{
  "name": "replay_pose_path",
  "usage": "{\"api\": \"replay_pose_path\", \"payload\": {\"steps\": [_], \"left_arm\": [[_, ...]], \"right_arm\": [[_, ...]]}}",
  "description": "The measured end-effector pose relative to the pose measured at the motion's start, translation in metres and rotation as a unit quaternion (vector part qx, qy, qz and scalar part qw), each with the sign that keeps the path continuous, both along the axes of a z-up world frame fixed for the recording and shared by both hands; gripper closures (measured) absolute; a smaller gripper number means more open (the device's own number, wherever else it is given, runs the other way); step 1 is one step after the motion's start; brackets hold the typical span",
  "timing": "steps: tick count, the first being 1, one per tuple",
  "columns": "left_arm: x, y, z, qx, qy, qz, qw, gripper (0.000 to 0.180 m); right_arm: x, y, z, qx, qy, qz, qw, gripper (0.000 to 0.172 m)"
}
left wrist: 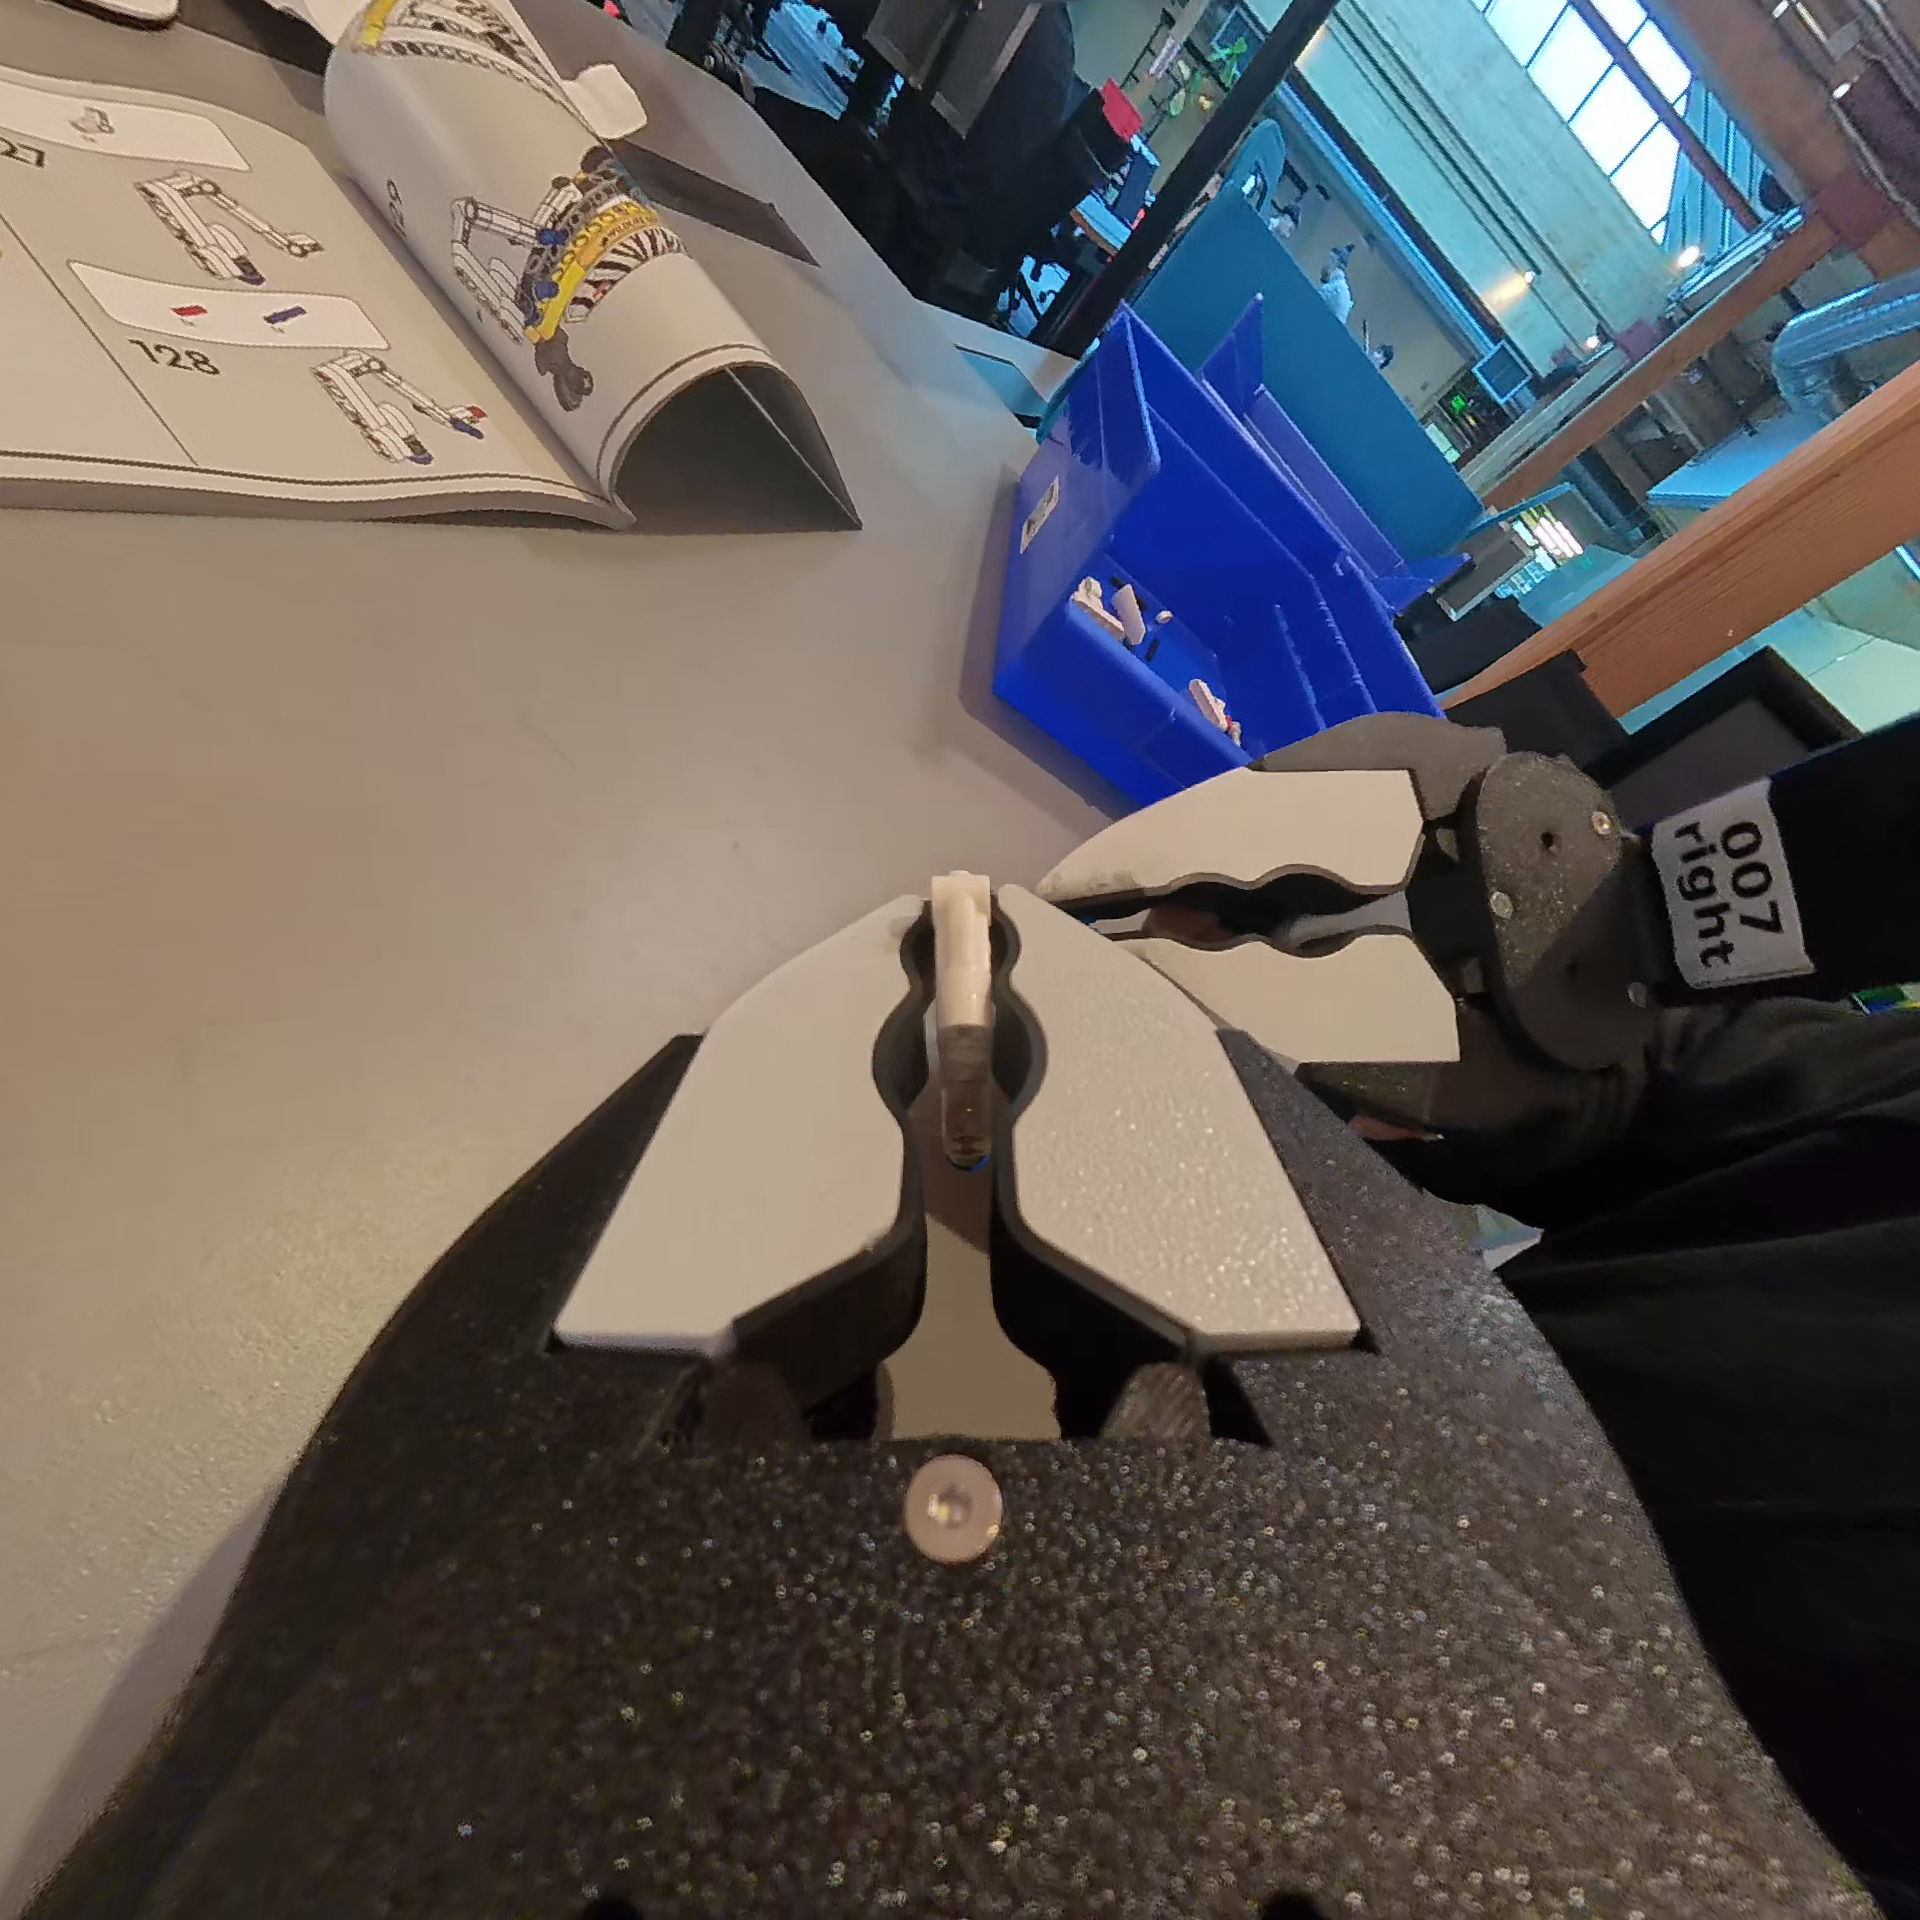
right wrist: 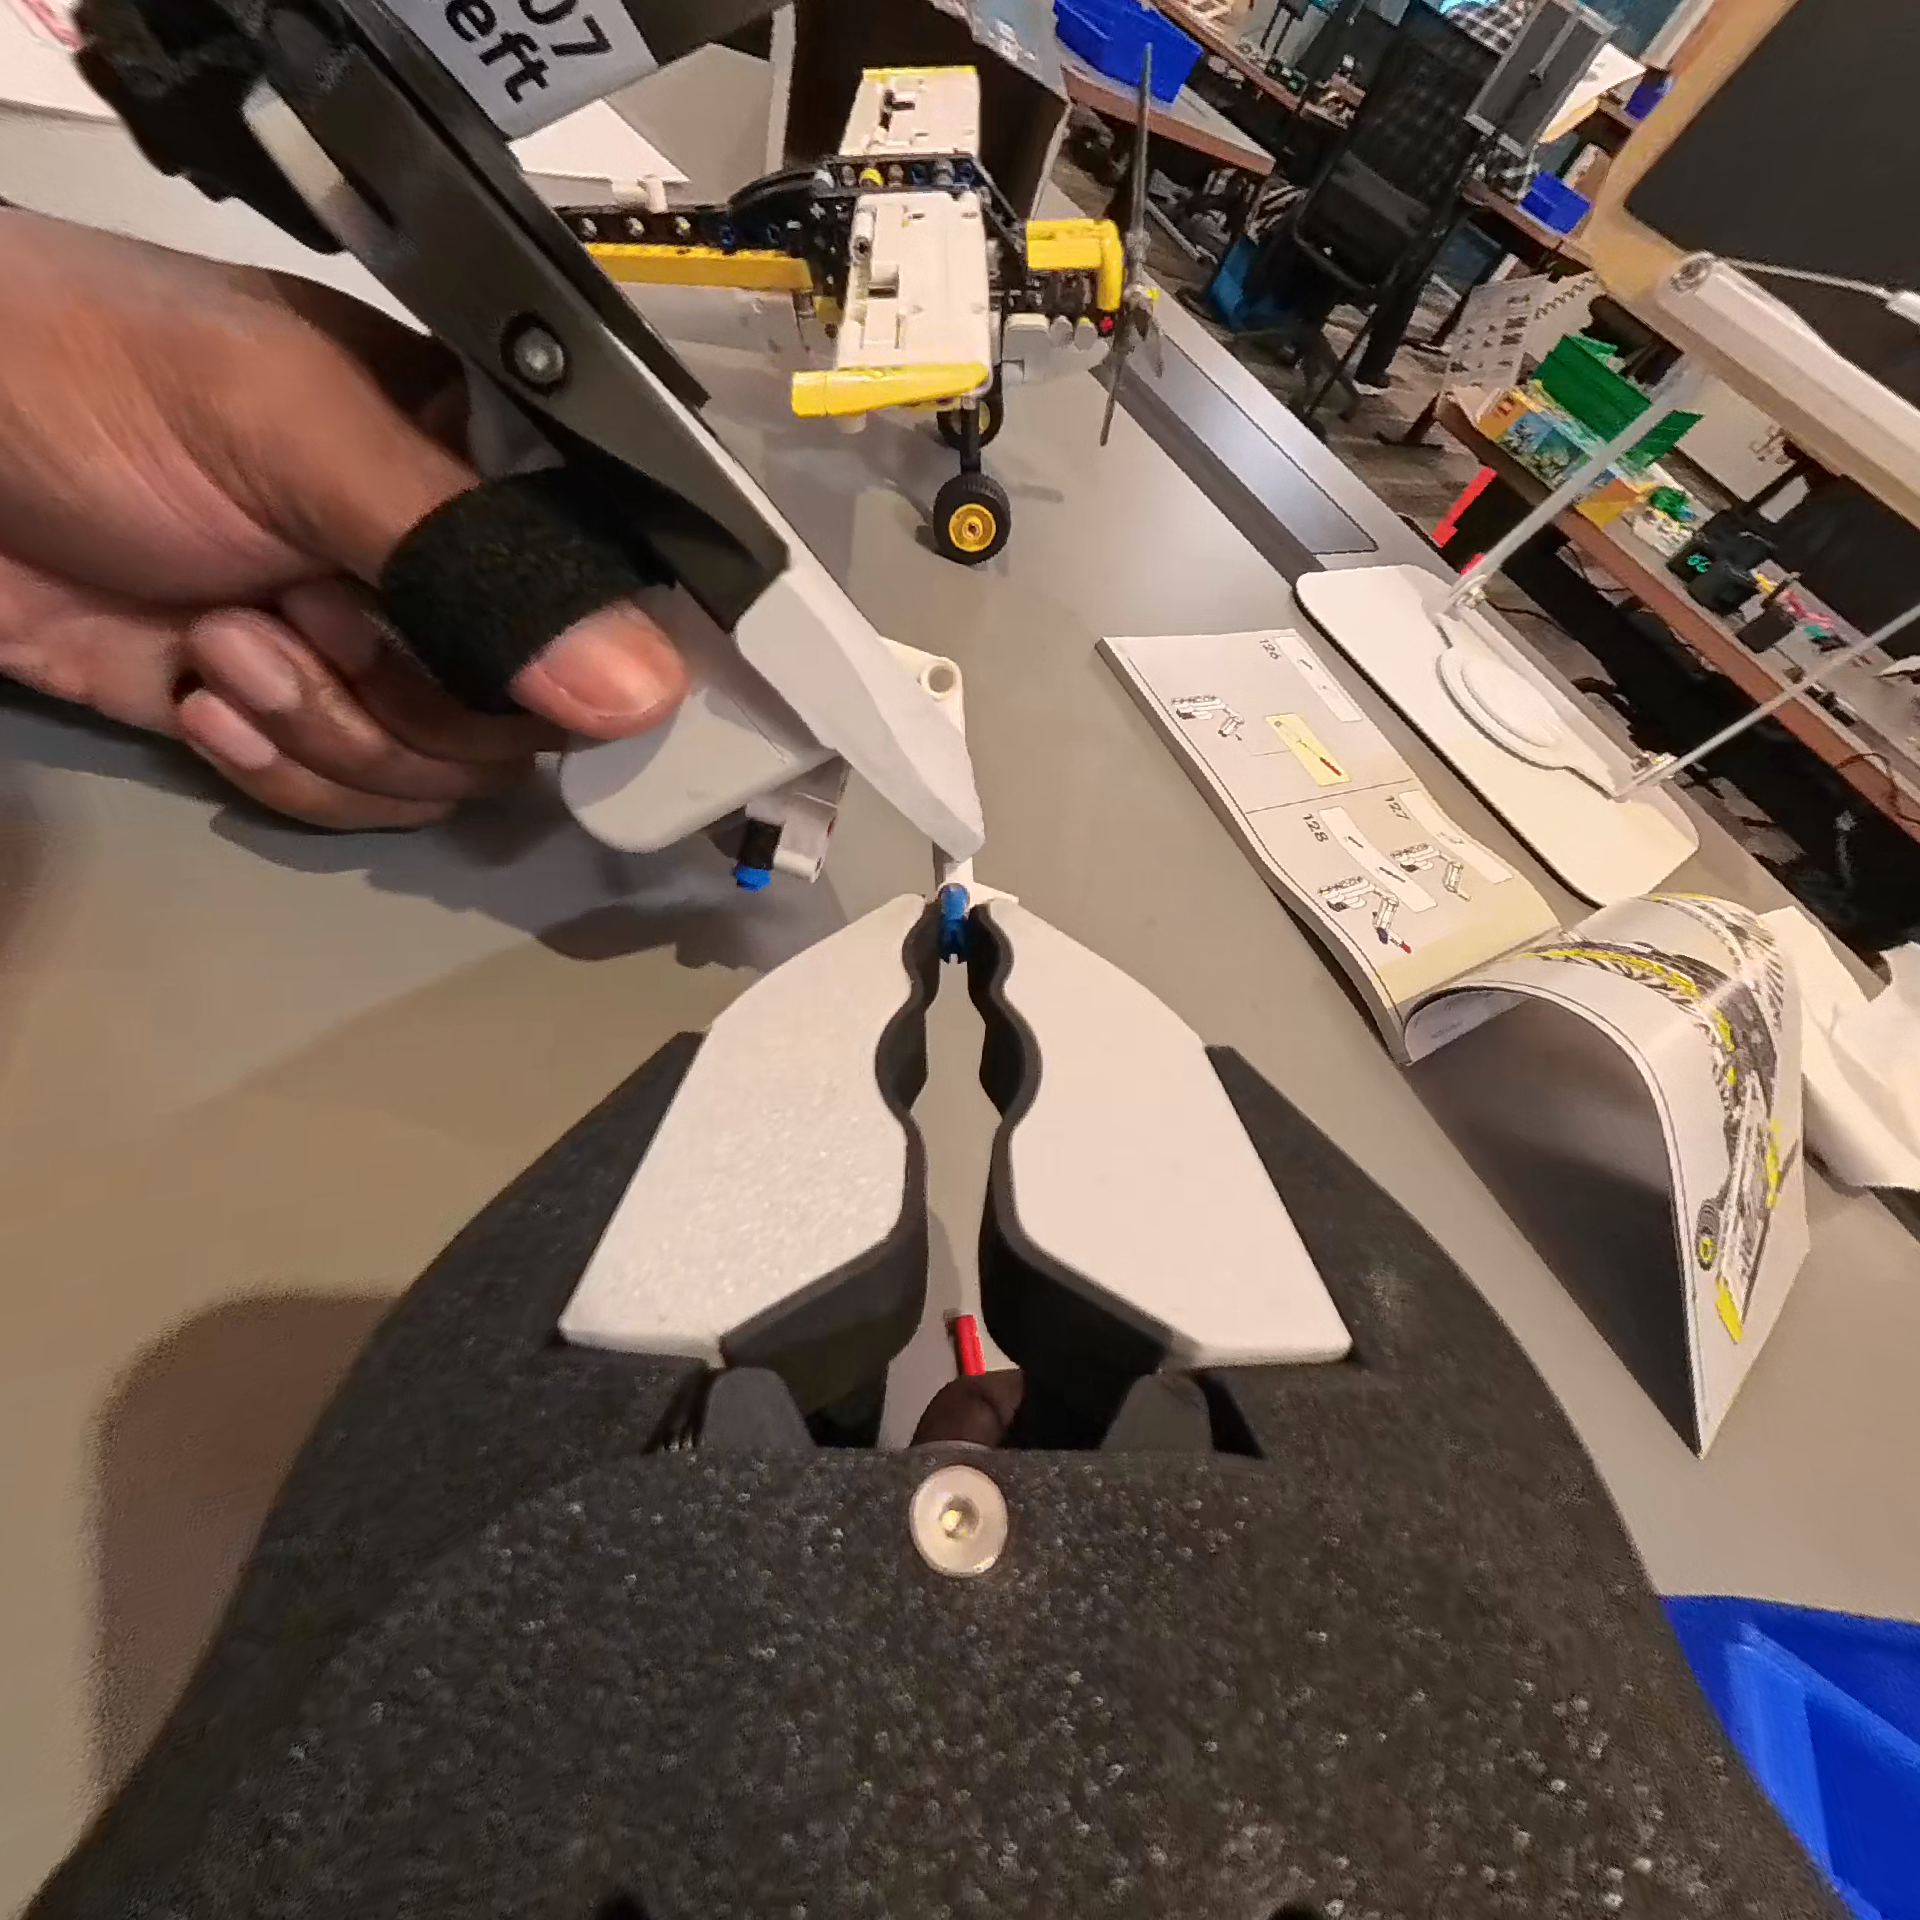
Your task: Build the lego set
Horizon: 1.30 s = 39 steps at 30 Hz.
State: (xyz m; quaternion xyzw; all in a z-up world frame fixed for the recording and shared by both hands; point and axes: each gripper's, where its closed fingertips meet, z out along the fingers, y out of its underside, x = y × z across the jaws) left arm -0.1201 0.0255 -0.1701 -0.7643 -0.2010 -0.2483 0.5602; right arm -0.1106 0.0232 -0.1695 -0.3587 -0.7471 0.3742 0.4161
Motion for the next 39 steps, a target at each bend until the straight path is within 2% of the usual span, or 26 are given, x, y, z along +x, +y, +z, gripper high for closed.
{"api": "replay_pose_path", "payload": {"steps": [4,10,18,23,35,39], "left_arm": [[-0.002,0.000,0.000,0.000,0.010,0.014,1.000,0.172],[-0.005,-0.002,0.001,0.002,0.034,0.037,0.999,0.172],[-0.007,-0.002,0.000,-0.006,0.064,0.051,0.997,0.172],[-0.012,-0.004,0.006,0.017,0.075,0.070,0.995,0.172],[-0.017,-0.007,0.011,0.033,0.074,0.089,0.993,0.173],[-0.017,-0.008,0.013,0.037,0.103,0.094,0.990,0.173]], "right_arm": [[-0.002,-0.001,0.000,0.005,0.004,-0.024,1.000,0.167],[-0.006,-0.001,0.001,-0.054,-0.016,-0.058,0.997,0.167],[-0.007,-0.002,-0.002,-0.002,-0.010,-0.076,0.997,0.167],[-0.011,-0.002,0.004,-0.092,-0.018,-0.087,0.992,0.167],[-0.017,-0.005,0.009,-0.153,-0.024,-0.116,0.981,0.167],[-0.018,-0.005,0.011,-0.174,-0.027,-0.119,0.977,0.167]]}}
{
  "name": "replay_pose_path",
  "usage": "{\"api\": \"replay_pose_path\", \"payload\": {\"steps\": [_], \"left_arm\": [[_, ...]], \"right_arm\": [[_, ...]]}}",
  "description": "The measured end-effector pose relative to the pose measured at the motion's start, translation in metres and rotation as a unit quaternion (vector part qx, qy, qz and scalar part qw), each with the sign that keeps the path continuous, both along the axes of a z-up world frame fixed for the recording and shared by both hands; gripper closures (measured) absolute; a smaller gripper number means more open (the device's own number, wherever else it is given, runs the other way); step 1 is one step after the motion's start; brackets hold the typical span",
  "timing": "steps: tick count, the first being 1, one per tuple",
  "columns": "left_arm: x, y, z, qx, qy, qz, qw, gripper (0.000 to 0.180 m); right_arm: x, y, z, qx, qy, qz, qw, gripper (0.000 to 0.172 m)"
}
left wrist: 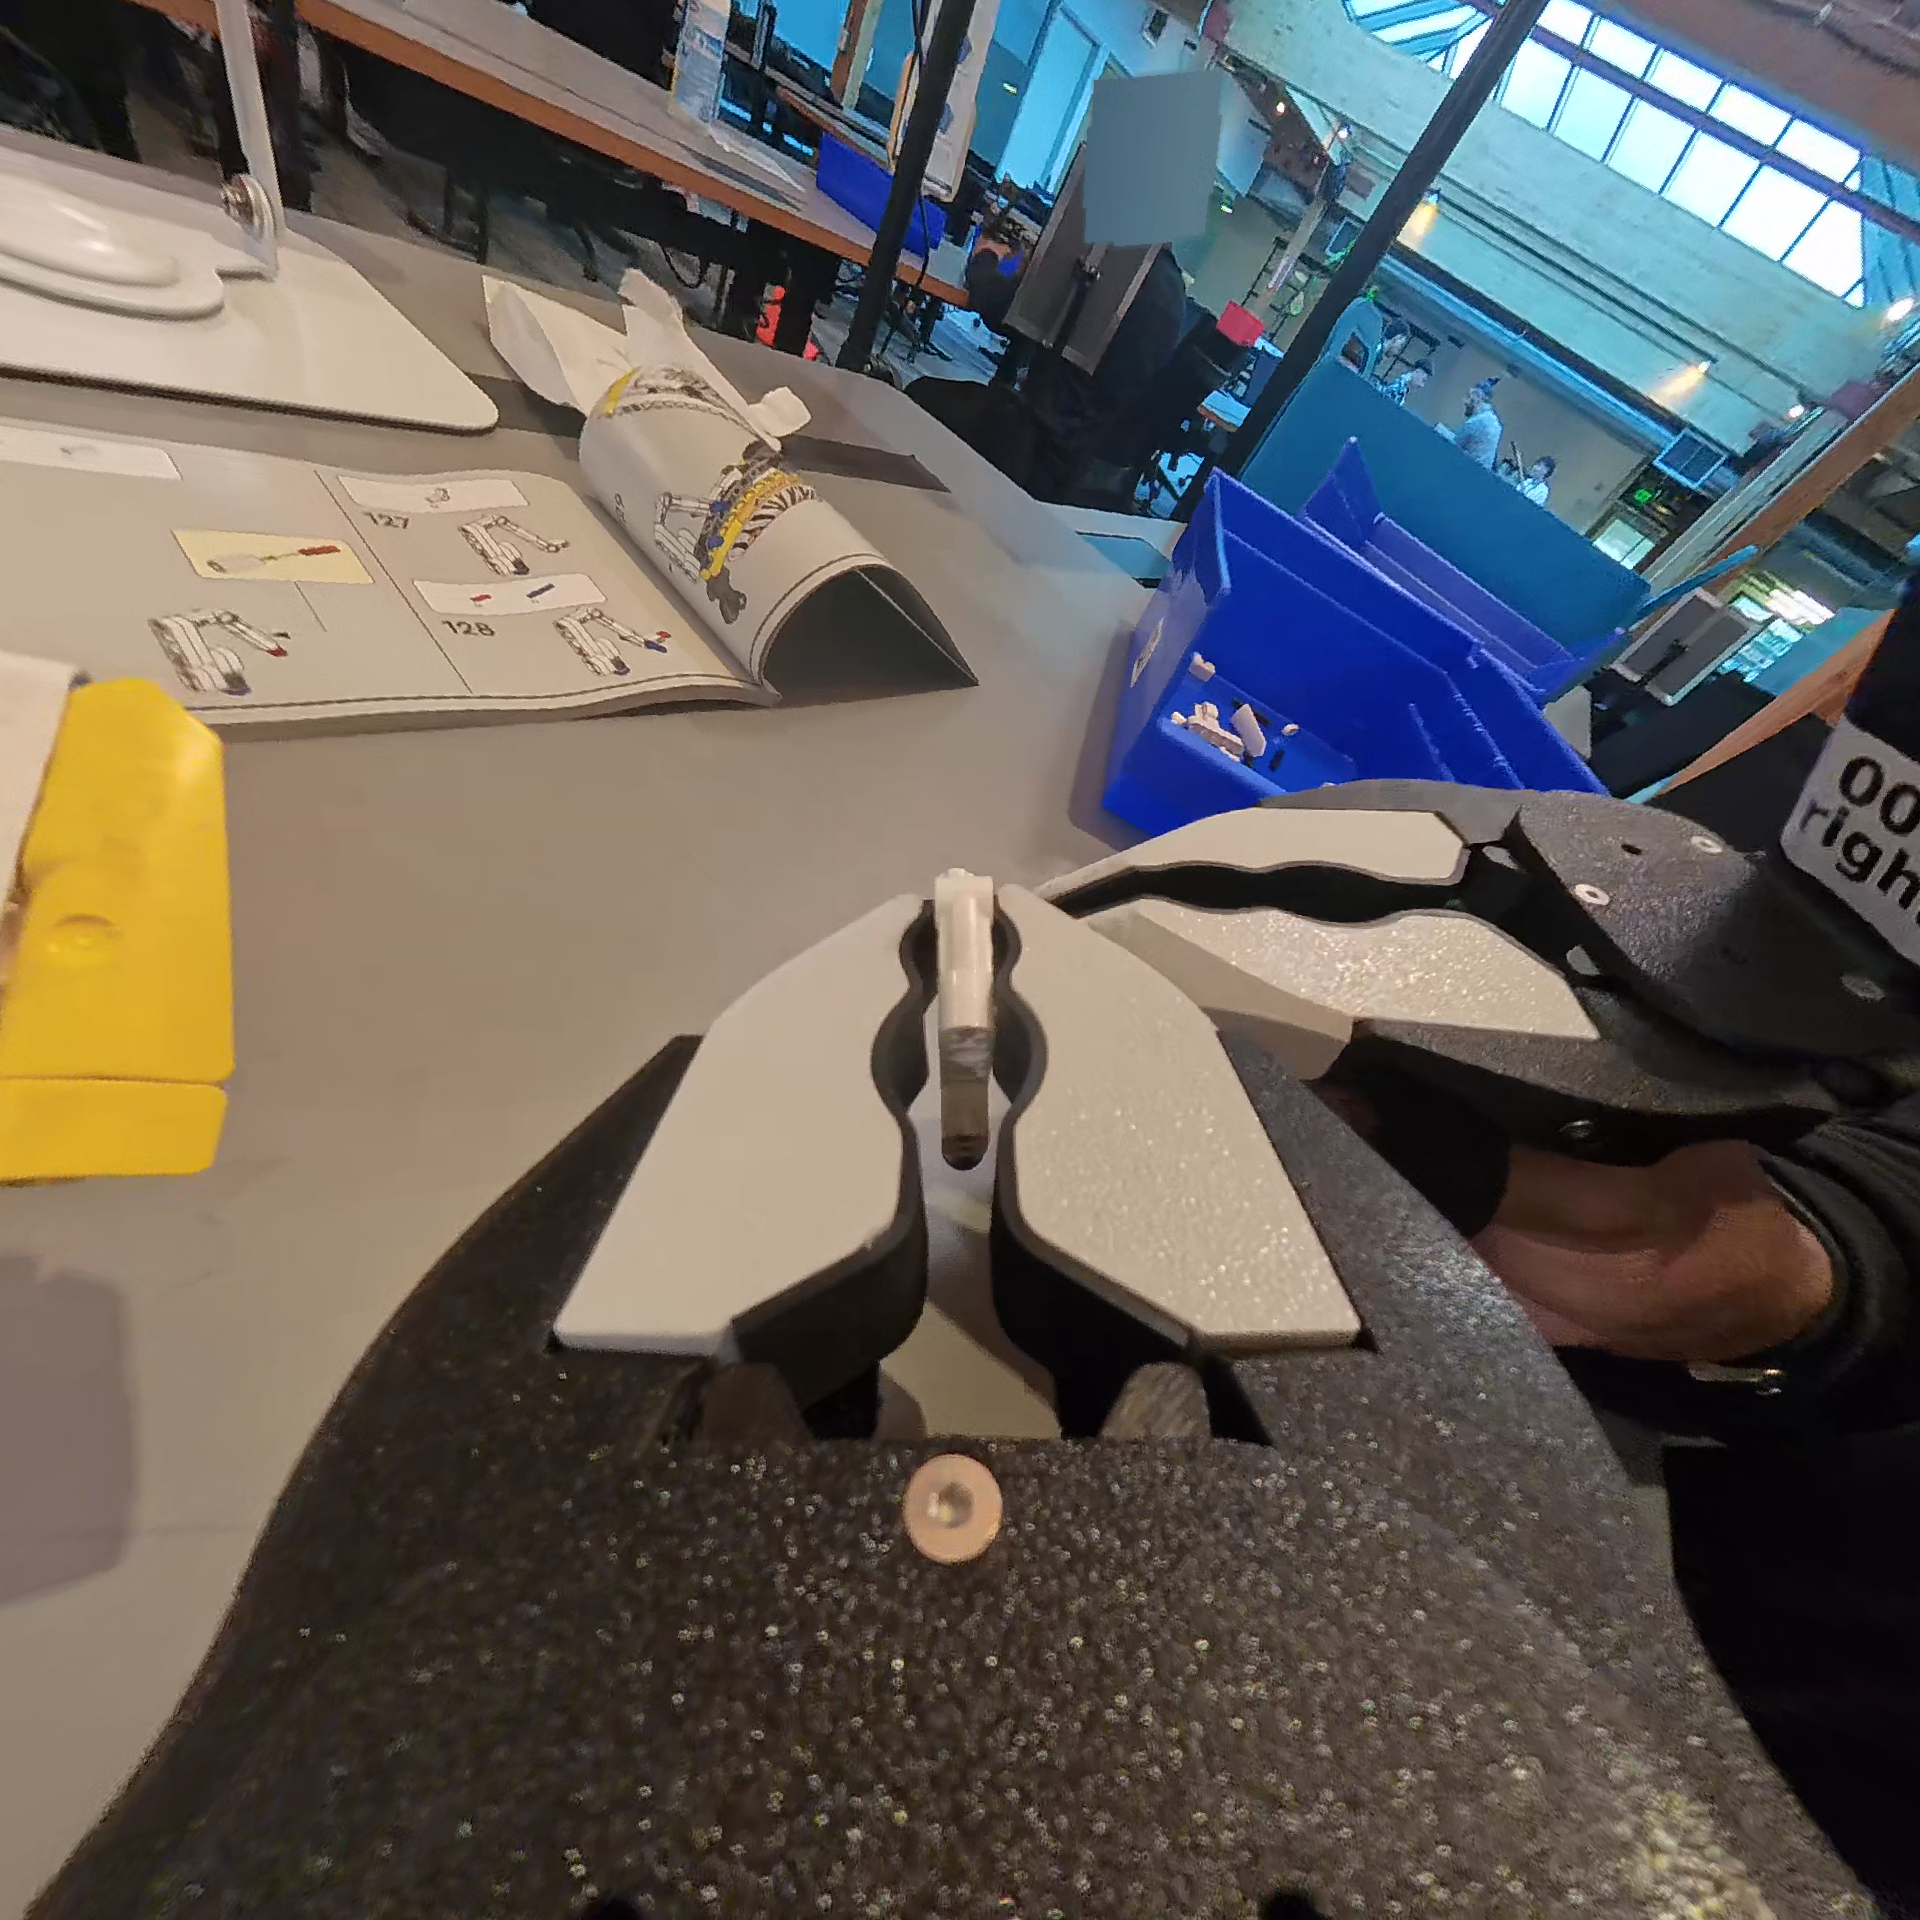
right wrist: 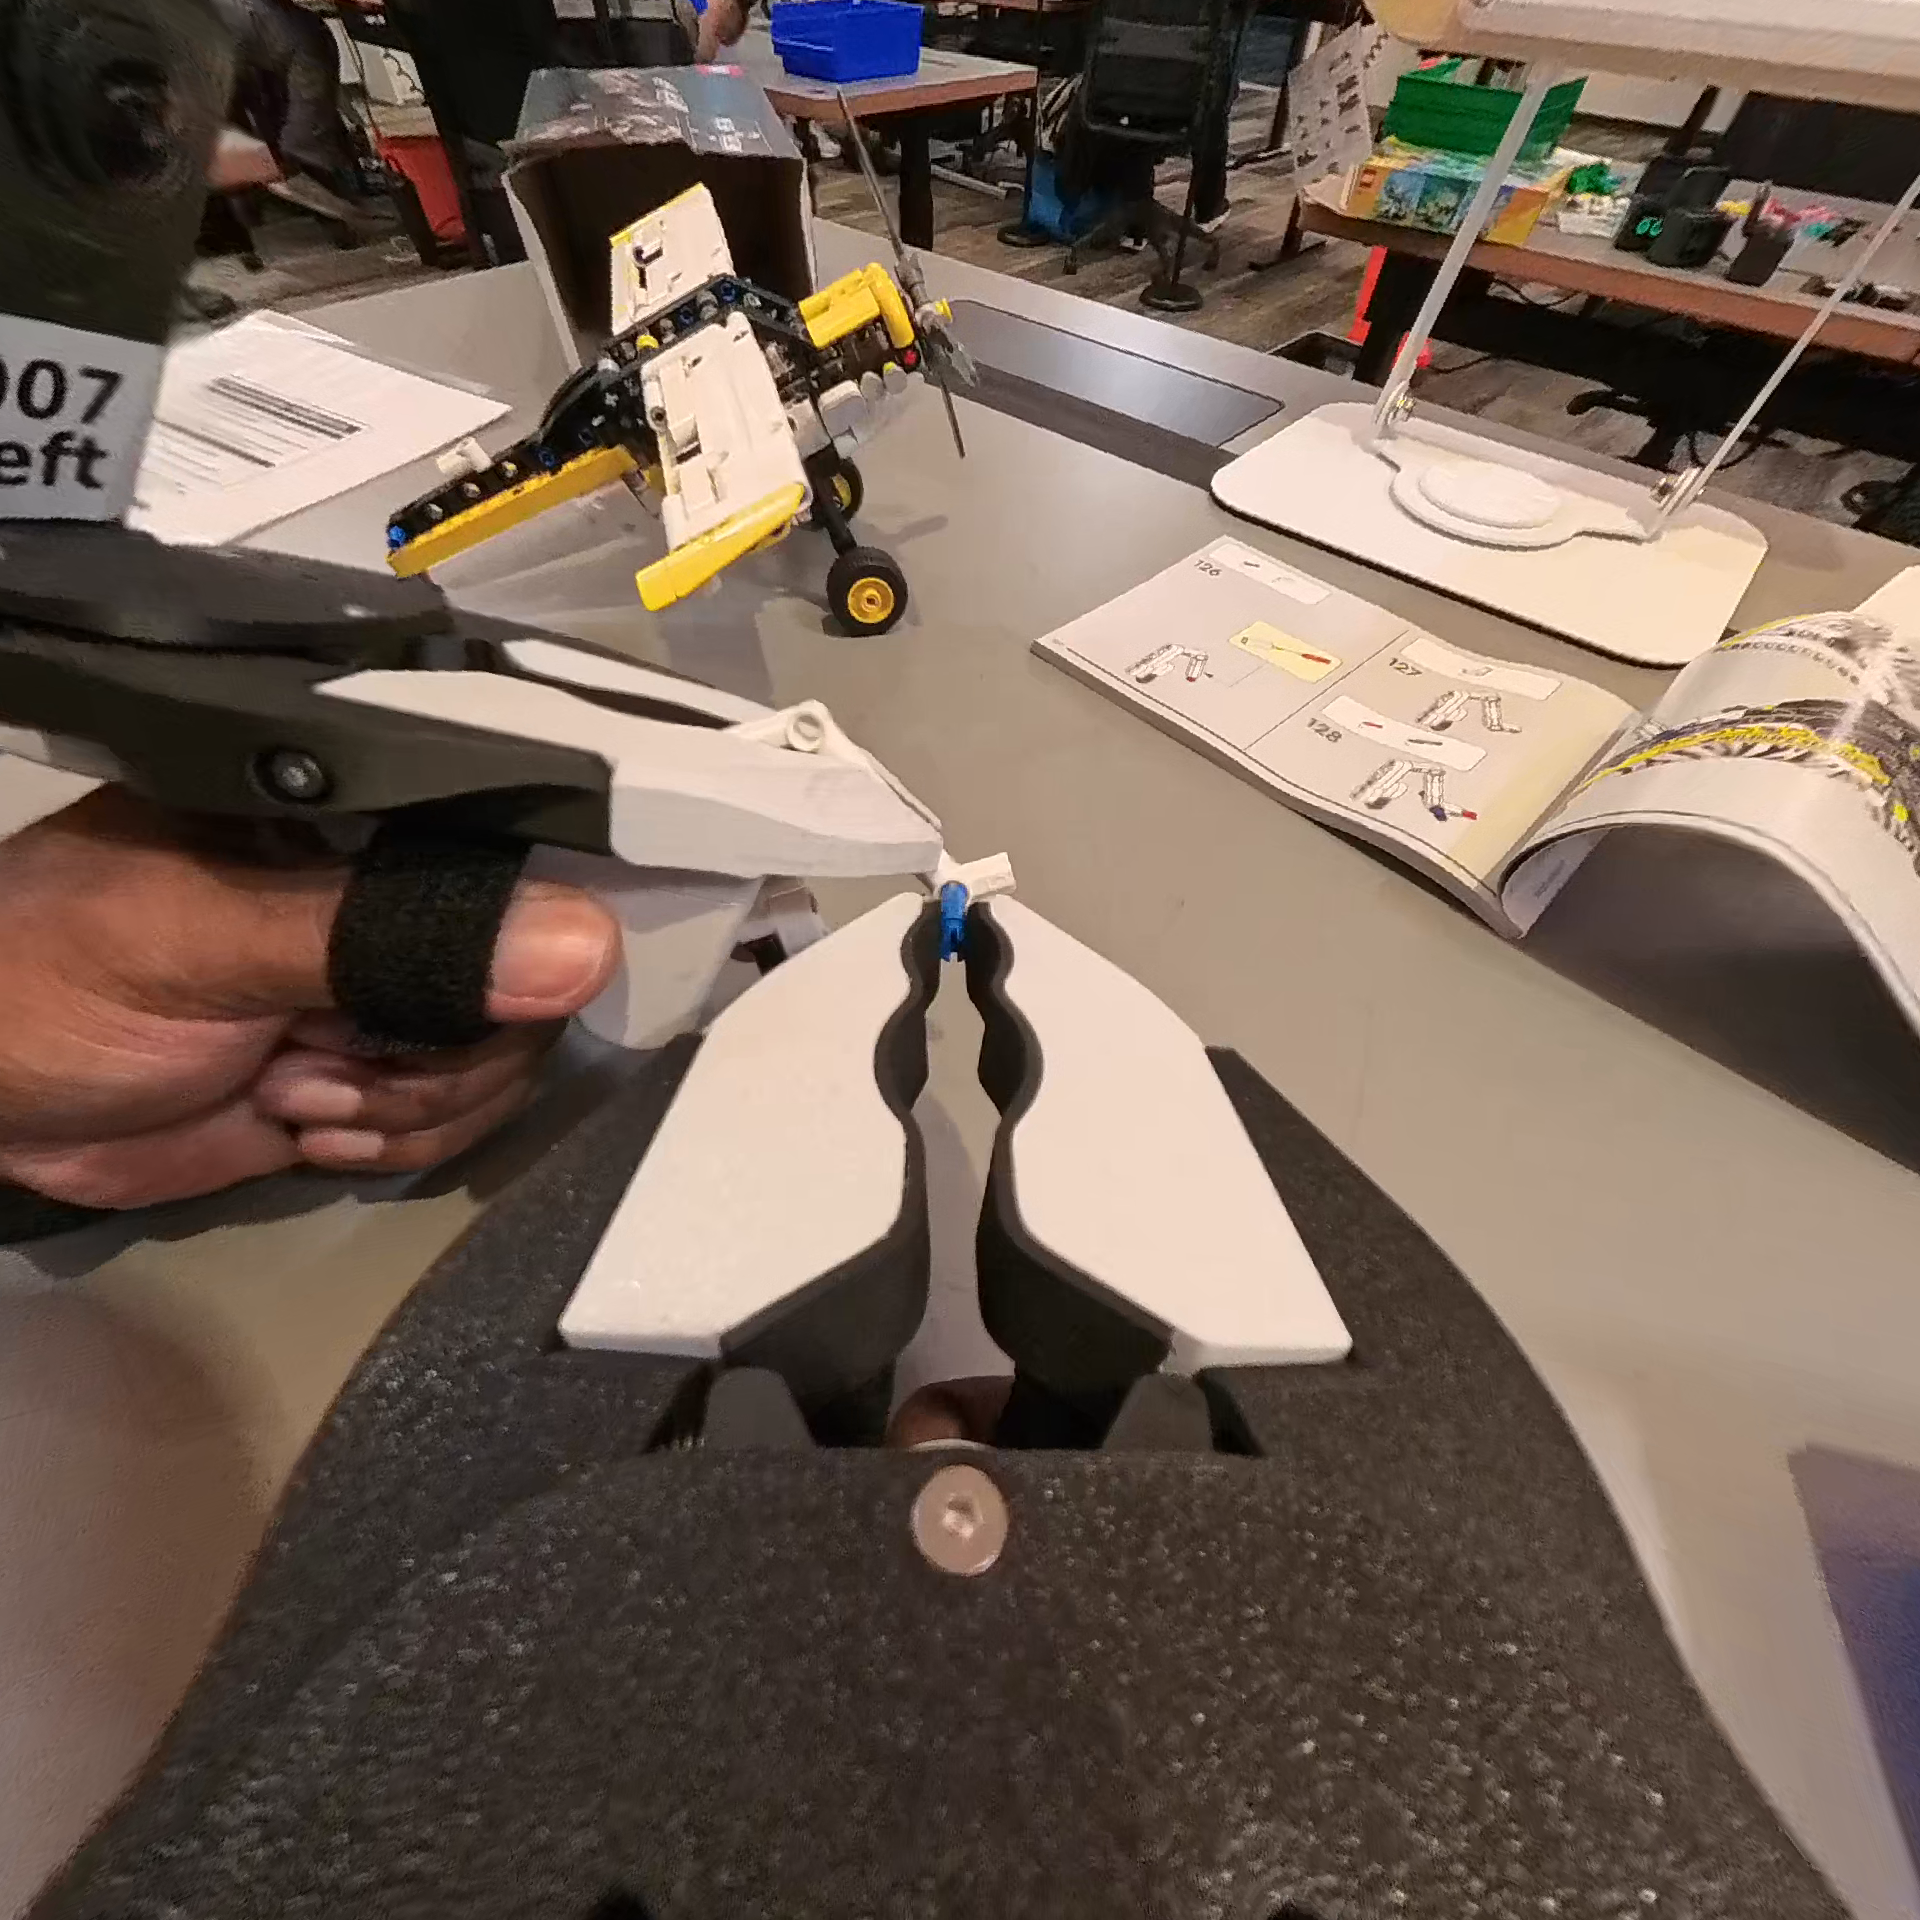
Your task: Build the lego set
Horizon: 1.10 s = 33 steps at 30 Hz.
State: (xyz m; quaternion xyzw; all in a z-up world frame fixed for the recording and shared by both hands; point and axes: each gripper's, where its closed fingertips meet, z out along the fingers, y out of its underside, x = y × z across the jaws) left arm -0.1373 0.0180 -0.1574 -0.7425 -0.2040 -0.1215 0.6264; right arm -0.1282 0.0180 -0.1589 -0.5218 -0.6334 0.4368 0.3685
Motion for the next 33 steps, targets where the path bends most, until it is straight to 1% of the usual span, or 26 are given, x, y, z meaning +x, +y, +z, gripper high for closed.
{"api": "replay_pose_path", "payload": {"steps": [3,6,8,13,18,21,26,30,33], "left_arm": [[0.000,-0.001,0.002,0.004,0.022,0.006,1.000,0.173],[0.001,-0.001,0.003,0.006,0.030,0.007,1.000,0.172],[0.001,0.000,0.003,0.005,0.030,0.004,1.000,0.172],[0.002,-0.001,0.004,0.011,0.013,-0.008,1.000,0.172],[0.002,-0.002,0.006,0.023,0.002,-0.011,1.000,0.172],[0.000,-0.004,0.008,0.029,0.005,-0.005,1.000,0.173],[-0.001,-0.005,0.011,0.038,0.024,0.006,0.999,0.173],[0.000,-0.005,0.013,0.038,0.050,0.009,0.998,0.173],[0.001,-0.005,0.013,0.036,0.065,0.014,0.997,0.172]], "right_arm": [[0.000,-0.001,0.001,-0.045,-0.004,-0.001,0.999,0.167],[0.000,-0.001,0.002,-0.047,-0.001,-0.003,0.999,0.167],[0.001,0.000,0.002,-0.022,0.001,0.001,1.000,0.167],[0.002,-0.001,0.003,0.079,0.012,0.012,0.997,0.167],[0.002,-0.003,0.006,0.134,0.028,0.005,0.991,0.167],[0.000,-0.004,0.007,0.105,0.028,-0.004,0.994,0.167],[-0.001,-0.005,0.010,0.014,0.024,-0.021,0.999,0.167],[0.000,-0.004,0.011,-0.066,0.023,-0.032,0.997,0.167],[0.000,-0.004,0.011,-0.103,0.023,-0.037,0.994,0.167]]}}
